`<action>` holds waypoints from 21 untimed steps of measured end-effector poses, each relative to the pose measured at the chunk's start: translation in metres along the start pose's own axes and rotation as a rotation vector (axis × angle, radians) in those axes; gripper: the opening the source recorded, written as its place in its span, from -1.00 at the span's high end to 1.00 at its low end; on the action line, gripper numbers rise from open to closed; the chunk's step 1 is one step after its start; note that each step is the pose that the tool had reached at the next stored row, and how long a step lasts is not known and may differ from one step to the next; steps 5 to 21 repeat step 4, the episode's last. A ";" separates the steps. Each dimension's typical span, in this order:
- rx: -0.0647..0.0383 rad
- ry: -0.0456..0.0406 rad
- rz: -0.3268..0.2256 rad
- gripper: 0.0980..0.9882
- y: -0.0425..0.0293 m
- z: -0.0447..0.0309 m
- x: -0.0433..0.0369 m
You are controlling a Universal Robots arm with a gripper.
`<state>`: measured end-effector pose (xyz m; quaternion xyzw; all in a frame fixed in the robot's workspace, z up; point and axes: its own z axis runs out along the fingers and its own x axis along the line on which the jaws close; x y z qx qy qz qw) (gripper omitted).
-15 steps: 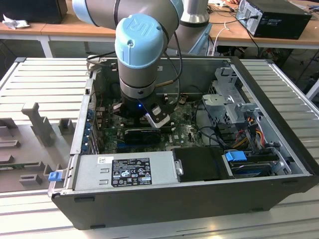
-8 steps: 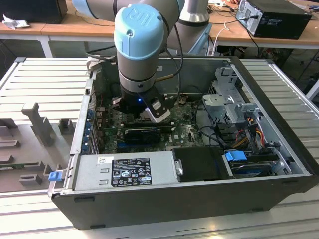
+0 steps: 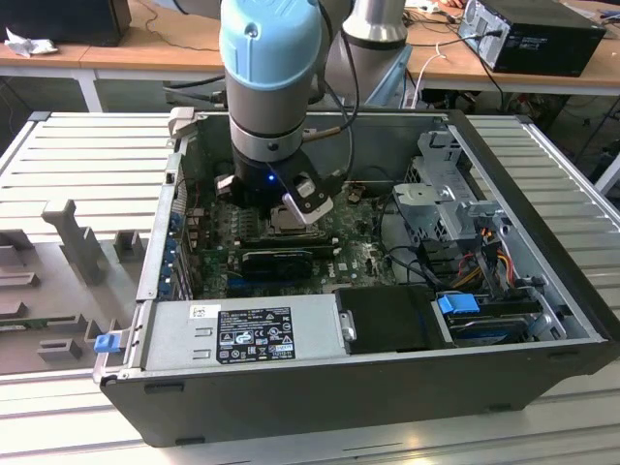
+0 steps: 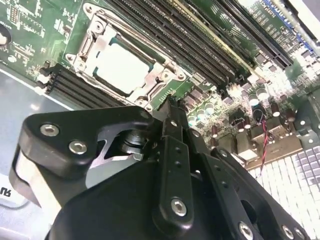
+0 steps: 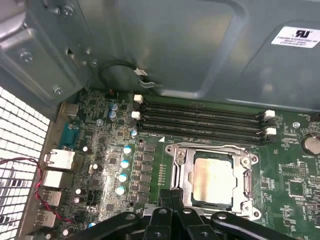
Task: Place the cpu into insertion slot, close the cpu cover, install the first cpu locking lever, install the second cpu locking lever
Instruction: 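Install the second cpu locking lever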
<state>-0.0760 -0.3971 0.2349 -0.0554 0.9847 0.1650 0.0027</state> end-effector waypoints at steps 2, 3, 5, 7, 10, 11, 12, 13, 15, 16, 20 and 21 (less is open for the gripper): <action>0.000 -0.0001 0.000 0.98 0.0000 0.0000 0.0000; 0.000 -0.0001 0.000 0.98 0.0000 0.0000 0.0000; 0.000 0.0001 0.000 0.98 0.0000 -0.0001 0.0000; 0.000 0.0001 0.000 0.98 0.0000 -0.0001 0.0000; 0.000 0.0001 0.000 0.98 0.0000 -0.0001 0.0000; 0.000 0.0001 0.000 0.98 0.0000 -0.0001 0.0000; 0.000 0.0001 0.000 0.98 0.0000 -0.0001 0.0000; 0.000 0.0001 0.000 0.98 0.0000 -0.0001 0.0000; 0.000 0.0001 0.000 0.98 0.0000 -0.0001 0.0000; 0.000 0.0001 0.000 0.98 0.0000 -0.0001 0.0000; 0.000 0.0001 0.000 0.98 0.0000 -0.0001 0.0000; 0.000 0.0001 0.000 0.98 0.0000 -0.0001 0.0000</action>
